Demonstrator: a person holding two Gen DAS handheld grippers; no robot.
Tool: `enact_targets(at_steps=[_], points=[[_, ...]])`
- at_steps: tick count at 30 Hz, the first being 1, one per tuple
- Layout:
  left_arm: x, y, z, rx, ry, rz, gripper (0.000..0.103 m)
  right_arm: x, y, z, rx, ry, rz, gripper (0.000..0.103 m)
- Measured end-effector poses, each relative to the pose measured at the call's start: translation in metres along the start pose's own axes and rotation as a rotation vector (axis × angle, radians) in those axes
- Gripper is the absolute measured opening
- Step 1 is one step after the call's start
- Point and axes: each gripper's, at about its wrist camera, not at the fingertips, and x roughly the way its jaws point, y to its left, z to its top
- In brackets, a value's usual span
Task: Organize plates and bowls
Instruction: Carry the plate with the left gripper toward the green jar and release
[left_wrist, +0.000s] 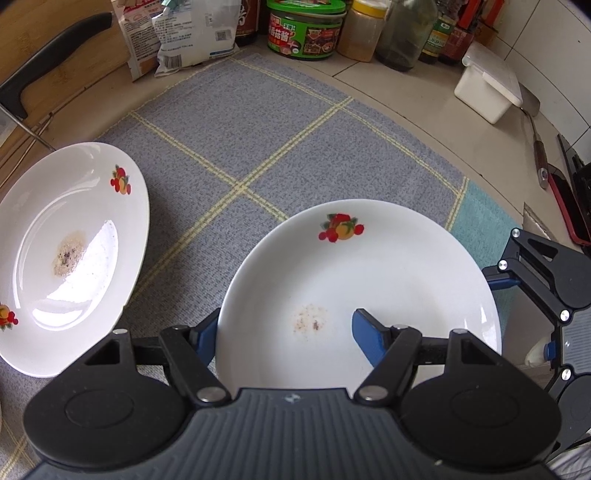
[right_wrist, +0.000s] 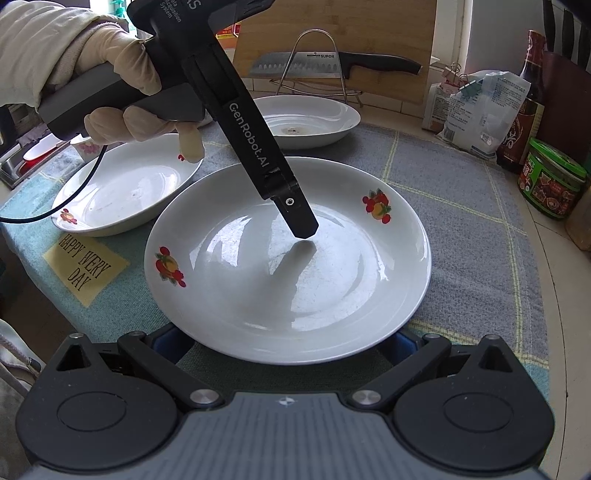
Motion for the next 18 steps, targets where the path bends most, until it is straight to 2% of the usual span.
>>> enact_targets(at_steps=[8, 18], points=[[-0.005, 0.000, 0.018, -0.026, -0.027, 0.008, 0.072, -0.006, -0.014, 0.009, -0.019, -0.005, 0.002, 0.103], [0.007, -0.001, 0.063, -0.026, -0.053, 0.017, 0.072, -0.008, -0.053, 0.020, -0.026, -0.015, 0.004, 0.103]])
